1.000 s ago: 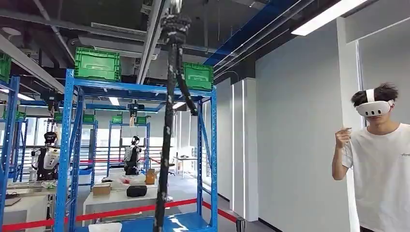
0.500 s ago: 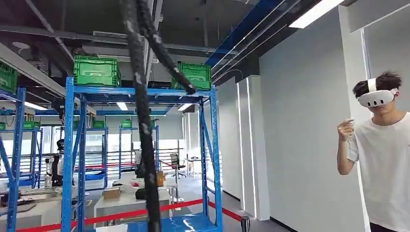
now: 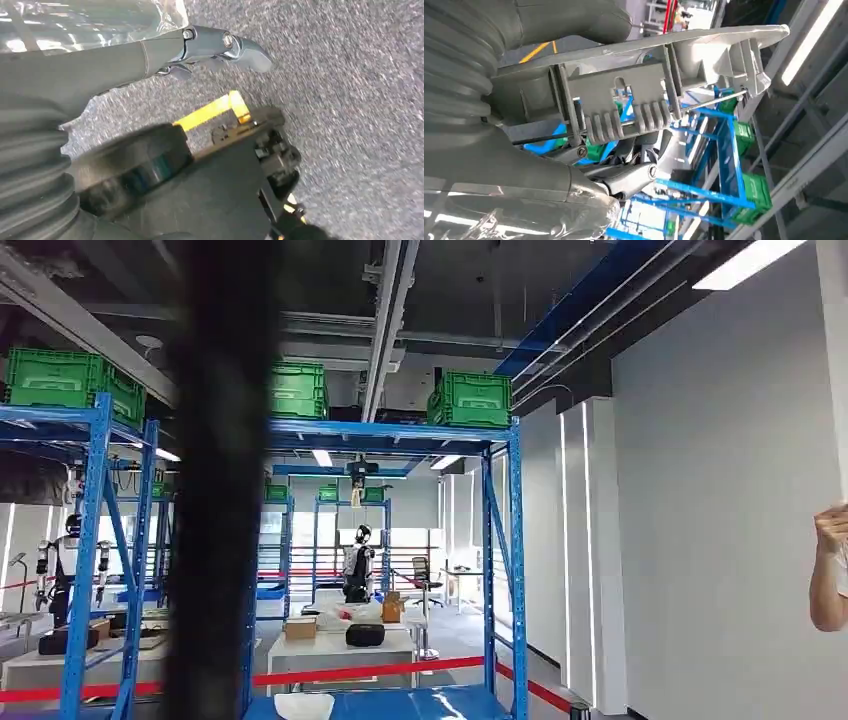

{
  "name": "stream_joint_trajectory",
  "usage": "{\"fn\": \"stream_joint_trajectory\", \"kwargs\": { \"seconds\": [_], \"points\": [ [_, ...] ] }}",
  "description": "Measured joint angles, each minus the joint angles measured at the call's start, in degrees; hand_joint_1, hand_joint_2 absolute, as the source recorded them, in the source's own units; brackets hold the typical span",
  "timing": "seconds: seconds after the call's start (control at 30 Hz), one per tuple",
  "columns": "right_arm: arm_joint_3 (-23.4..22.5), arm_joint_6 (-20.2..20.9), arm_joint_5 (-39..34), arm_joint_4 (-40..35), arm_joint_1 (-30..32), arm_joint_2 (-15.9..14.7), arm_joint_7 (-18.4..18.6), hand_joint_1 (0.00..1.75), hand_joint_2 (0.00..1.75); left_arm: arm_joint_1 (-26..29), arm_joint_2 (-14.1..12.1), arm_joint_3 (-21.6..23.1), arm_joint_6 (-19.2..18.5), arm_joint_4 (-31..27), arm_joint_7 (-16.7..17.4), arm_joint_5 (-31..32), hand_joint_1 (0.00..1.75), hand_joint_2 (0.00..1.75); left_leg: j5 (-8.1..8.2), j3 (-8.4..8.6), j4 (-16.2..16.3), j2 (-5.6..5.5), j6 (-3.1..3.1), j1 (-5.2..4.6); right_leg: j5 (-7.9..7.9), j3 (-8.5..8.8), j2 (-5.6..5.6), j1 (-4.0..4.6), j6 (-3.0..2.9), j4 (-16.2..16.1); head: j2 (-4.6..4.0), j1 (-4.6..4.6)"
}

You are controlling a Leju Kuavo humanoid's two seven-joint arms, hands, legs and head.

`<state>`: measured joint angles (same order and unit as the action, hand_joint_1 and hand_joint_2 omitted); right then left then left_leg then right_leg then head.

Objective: Take the parts from the cabinet and place them on the table.

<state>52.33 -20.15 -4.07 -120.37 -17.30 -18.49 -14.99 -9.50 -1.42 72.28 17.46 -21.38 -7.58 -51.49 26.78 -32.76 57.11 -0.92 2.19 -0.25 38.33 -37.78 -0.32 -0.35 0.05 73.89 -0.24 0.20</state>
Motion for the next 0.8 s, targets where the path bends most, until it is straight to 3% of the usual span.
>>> {"fn": "stream_joint_trajectory", "kwargs": {
  "seconds": [0.03,0.07,0.13,0.17,0.2,0.23,0.33,0.37,0.4,0.43,0.5,0.53,0.57,0.6,0.63,0.67,0.7,0.73,0.8],
  "points": [
    [0.00,0.02,0.00,0.02,0.07,-0.04,0.04,1.75,1.75,0.11,0.06,0.00,0.00,0.00,0.00,0.00,0.00,1.75,-0.04,-0.01,0.03,-0.63,-0.08,0.06,-0.09,-1.04,-0.01,-0.15,0.18,1.78,0.00,-0.11],
    [0.04,0.07,0.00,0.11,0.14,-0.11,0.04,1.75,1.75,0.21,0.06,0.02,-0.02,0.00,0.00,0.00,0.00,1.75,-0.05,0.03,0.12,-1.41,-0.20,0.18,-1.69,-0.80,0.00,-0.34,0.41,0.74,0.00,-0.22],
    [0.04,0.09,0.02,0.11,0.12,-0.11,0.04,1.75,1.75,0.20,0.09,0.02,-0.02,0.00,0.00,0.04,0.00,1.75,0.12,0.01,0.65,-3.03,-0.73,0.59,-7.50,2.91,0.66,-0.77,0.83,-7.97,0.00,-0.35],
    [0.04,0.11,0.04,0.11,0.10,-0.13,0.04,1.75,1.75,0.17,0.09,0.02,0.00,0.00,0.00,0.09,0.00,1.75,0.36,-0.10,1.14,-3.78,-1.11,0.77,-9.82,5.24,2.29,-1.12,1.03,-13.16,0.00,-0.39],
    [0.04,0.11,0.07,0.18,0.07,-0.13,0.04,1.75,1.75,0.07,0.09,0.00,0.02,0.00,0.00,0.13,0.00,1.75,0.50,-0.50,1.47,-4.32,-1.65,0.62,-8.38,6.00,5.09,-1.22,1.03,-14.28,0.00,-0.24],
    [0.02,0.11,0.09,0.11,0.12,-0.17,0.00,1.75,1.75,-0.06,0.09,0.00,0.02,0.00,0.00,0.24,0.00,1.75,0.47,-0.97,1.91,-5.09,-2.02,0.75,-8.42,6.04,4.99,-1.18,0.28,-14.83,0.00,-0.42],
    [0.00,0.18,0.17,0.13,0.00,-0.20,0.07,1.75,1.75,0.21,0.09,0.02,-0.02,0.00,0.00,0.55,0.00,1.75,-0.18,-1.48,1.29,-6.76,-3.33,1.17,-8.63,5.96,3.07,-0.82,-1.04,-14.91,0.00,-0.13],
    [0.00,0.20,0.17,0.11,-0.10,-0.17,0.04,1.75,1.75,0.30,0.00,0.04,-0.02,0.02,0.02,0.61,0.00,1.75,0.17,-1.49,1.82,-5.86,-3.47,1.15,-8.91,6.13,2.11,-1.19,-1.59,-15.28,0.00,-0.24],
    [0.00,0.22,0.17,0.11,-0.09,-0.13,0.04,1.75,1.75,0.27,0.06,0.04,-0.02,0.02,0.02,0.74,0.00,1.75,1.46,-2.21,3.46,-3.10,-3.71,0.83,-8.87,6.29,1.56,-1.15,-1.89,-15.40,0.00,0.11],
    [0.00,0.24,0.17,0.09,-0.10,-0.13,0.02,1.75,1.75,0.14,0.09,0.04,-0.05,0.00,0.02,0.83,0.00,1.75,3.56,-3.84,6.90,-1.31,-3.95,0.92,-8.78,6.34,0.80,-1.05,-2.06,-15.40,0.00,0.22],
    [0.02,0.31,0.20,0.11,0.02,-0.13,0.02,1.75,1.75,-0.03,0.09,0.04,-0.07,0.02,0.02,0.90,0.00,1.75,7.60,-8.16,16.32,0.07,-4.31,1.12,-8.58,6.42,-1.01,-0.77,-2.35,-15.38,0.00,0.46],
    [0.02,0.33,0.22,0.11,0.02,-0.15,0.04,1.75,1.75,0.03,0.09,0.04,-0.09,0.02,0.04,0.90,0.00,1.75,8.13,-9.37,18.94,0.16,-4.36,1.16,-8.51,6.44,-1.81,-0.69,-2.37,-15.36,0.00,0.59],
    [0.04,0.39,0.28,0.13,0.02,-0.15,0.07,1.75,1.75,0.14,0.09,0.04,-0.13,0.02,0.20,0.90,0.00,1.75,7.19,-9.11,18.46,0.22,-4.31,1.17,-8.38,6.56,-2.58,-0.66,-2.33,-15.35,0.00,0.74],
    [0.07,0.52,0.48,0.11,0.01,-0.13,0.07,1.75,1.75,0.22,0.09,0.07,-0.13,0.02,0.22,0.90,0.00,1.75,5.24,-7.66,15.72,0.31,-4.16,1.16,-8.27,6.70,-3.20,-0.59,-2.28,-15.35,0.00,0.90],
    [0.09,0.55,0.52,0.11,0.00,-0.13,0.06,1.75,1.75,0.23,0.06,0.07,-0.13,0.02,0.22,0.92,0.00,1.75,2.59,-5.07,10.72,0.77,-3.85,1.09,-8.08,7.02,-3.90,-0.53,-2.13,-15.35,0.00,0.98],
    [0.07,0.55,0.59,0.11,-0.03,-0.13,0.04,1.75,1.75,0.19,0.04,0.07,-0.13,0.02,0.22,0.92,0.00,1.75,0.09,-2.13,5.22,2.30,-3.35,0.88,-7.82,7.43,-4.59,-0.49,-2.02,-15.35,0.00,1.09],
    [0.04,0.52,0.63,0.11,-0.02,-0.13,0.07,1.75,1.75,0.09,0.04,0.07,-0.13,0.02,0.22,0.96,0.00,1.75,0.55,-0.64,2.36,6.01,-2.78,0.10,-7.60,7.62,-5.18,-0.37,-1.73,-15.39,0.00,1.16],
    [0.02,0.52,0.70,0.11,0.01,-0.18,0.07,1.75,1.75,-0.12,0.04,0.07,-0.13,0.02,0.20,0.98,0.00,1.75,0.59,-0.69,1.71,6.30,-2.24,-0.33,-7.39,7.58,-5.66,0.03,-1.36,-15.22,0.00,1.14],
    [0.02,0.50,0.85,0.11,-0.07,-0.17,0.09,1.75,1.75,-0.08,0.06,0.07,-0.13,0.02,0.22,0.98,0.00,1.75,0.64,-1.16,1.83,4.97,-1.85,-0.48,-7.36,7.83,-6.95,-0.03,-0.83,-15.57,0.00,1.11]
  ]
}}
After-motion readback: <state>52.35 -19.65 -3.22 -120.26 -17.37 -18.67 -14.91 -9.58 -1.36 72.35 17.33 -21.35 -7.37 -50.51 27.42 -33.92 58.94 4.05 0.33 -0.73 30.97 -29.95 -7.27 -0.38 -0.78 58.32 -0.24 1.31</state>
